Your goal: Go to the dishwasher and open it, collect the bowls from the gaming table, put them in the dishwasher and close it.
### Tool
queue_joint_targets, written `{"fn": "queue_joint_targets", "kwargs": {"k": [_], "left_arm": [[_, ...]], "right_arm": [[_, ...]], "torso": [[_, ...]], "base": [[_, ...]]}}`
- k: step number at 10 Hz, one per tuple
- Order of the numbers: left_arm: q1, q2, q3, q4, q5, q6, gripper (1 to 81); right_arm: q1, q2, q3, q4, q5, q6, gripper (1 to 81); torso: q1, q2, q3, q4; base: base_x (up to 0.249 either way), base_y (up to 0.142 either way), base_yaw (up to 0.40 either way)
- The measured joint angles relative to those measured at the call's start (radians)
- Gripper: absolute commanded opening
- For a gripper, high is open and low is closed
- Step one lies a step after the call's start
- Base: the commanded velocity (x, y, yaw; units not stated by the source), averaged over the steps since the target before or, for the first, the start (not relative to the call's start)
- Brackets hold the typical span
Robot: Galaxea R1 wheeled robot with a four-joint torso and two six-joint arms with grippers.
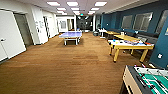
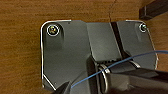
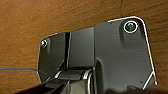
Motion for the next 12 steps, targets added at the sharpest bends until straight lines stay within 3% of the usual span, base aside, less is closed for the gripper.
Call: {"fn": "queue_joint_targets", "kwargs": {"k": [3, 5, 12], "left_arm": [[0.046, 0.000, 0.000, -0.001, 0.022, 0.000, 81.1], [0.011, 0.000, 0.000, -0.001, 0.003, 0.000, 81.1], [0.026, 0.000, 0.000, -0.001, 0.007, 0.000, 81.1]], "right_arm": [[-0.049, -0.001, 0.000, -0.003, -0.022, 0.000, 81.1], [-0.009, 0.000, 0.000, -0.003, -0.001, 0.000, 81.1], [-0.026, 0.000, 0.000, -0.003, -0.009, 0.000, 81.1]], "torso": [[-0.002, -0.002, 0.000, 0.000], [-0.001, -0.002, 0.000, 0.000], [-0.002, -0.002, 0.000, 0.000]], "base": [[0.183, 0.000, 0.000], [0.194, 0.000, 0.000], [0.204, 0.000, 0.000]]}}
